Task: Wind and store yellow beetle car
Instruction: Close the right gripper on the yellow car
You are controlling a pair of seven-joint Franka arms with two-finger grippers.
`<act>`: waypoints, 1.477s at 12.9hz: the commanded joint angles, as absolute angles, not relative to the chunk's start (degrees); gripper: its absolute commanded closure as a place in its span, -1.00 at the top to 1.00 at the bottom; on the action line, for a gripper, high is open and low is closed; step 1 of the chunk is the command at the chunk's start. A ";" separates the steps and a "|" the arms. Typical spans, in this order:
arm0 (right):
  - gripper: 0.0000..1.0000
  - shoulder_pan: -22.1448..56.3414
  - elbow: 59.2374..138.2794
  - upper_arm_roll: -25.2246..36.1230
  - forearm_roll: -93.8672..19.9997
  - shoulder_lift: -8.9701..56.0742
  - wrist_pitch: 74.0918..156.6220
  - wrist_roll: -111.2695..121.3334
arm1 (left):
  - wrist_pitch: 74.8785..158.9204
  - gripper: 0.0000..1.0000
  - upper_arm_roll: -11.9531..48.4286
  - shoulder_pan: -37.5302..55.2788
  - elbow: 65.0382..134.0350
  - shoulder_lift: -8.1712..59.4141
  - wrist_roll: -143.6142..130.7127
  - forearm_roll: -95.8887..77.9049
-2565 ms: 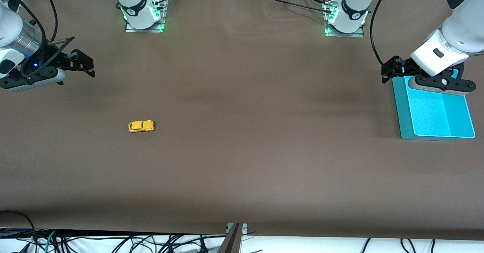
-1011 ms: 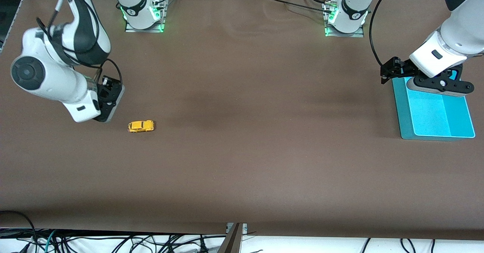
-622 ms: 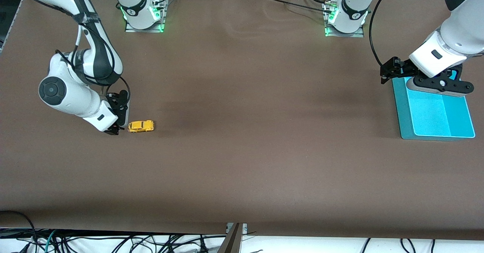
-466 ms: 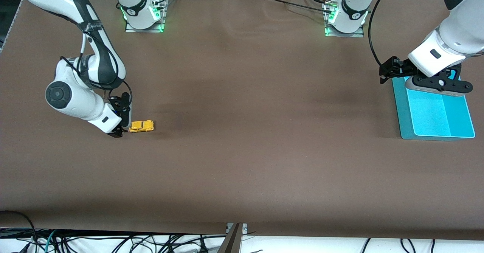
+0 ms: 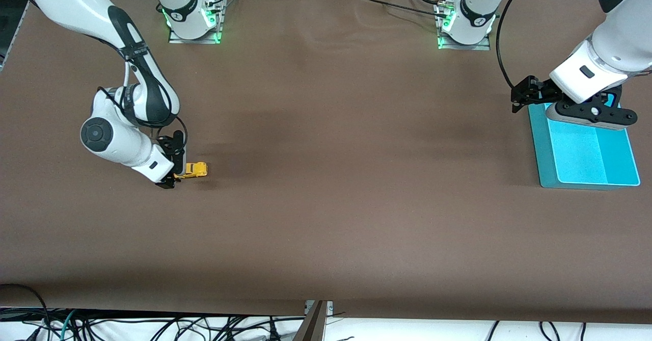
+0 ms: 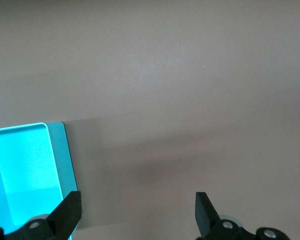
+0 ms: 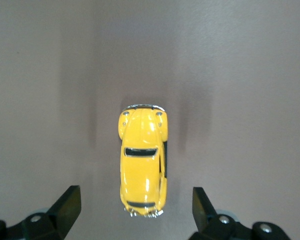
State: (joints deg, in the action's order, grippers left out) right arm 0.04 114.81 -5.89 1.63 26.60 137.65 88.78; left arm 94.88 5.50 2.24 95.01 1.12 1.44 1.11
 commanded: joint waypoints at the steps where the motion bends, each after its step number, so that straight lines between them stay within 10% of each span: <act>1: 0.94 -0.35 116.98 -6.24 1.67 25.66 139.83 89.74 | 93.60 1.00 5.62 2.55 93.34 1.76 1.50 2.29; 14: 0.33 -0.35 117.51 -6.24 2.02 27.25 143.79 90.17 | 93.60 1.00 5.54 2.64 93.34 1.76 1.49 2.29; 19: -0.33 -0.35 117.51 -6.24 2.11 27.16 143.79 91.32 | 93.60 1.00 5.54 2.55 93.34 1.76 1.49 2.29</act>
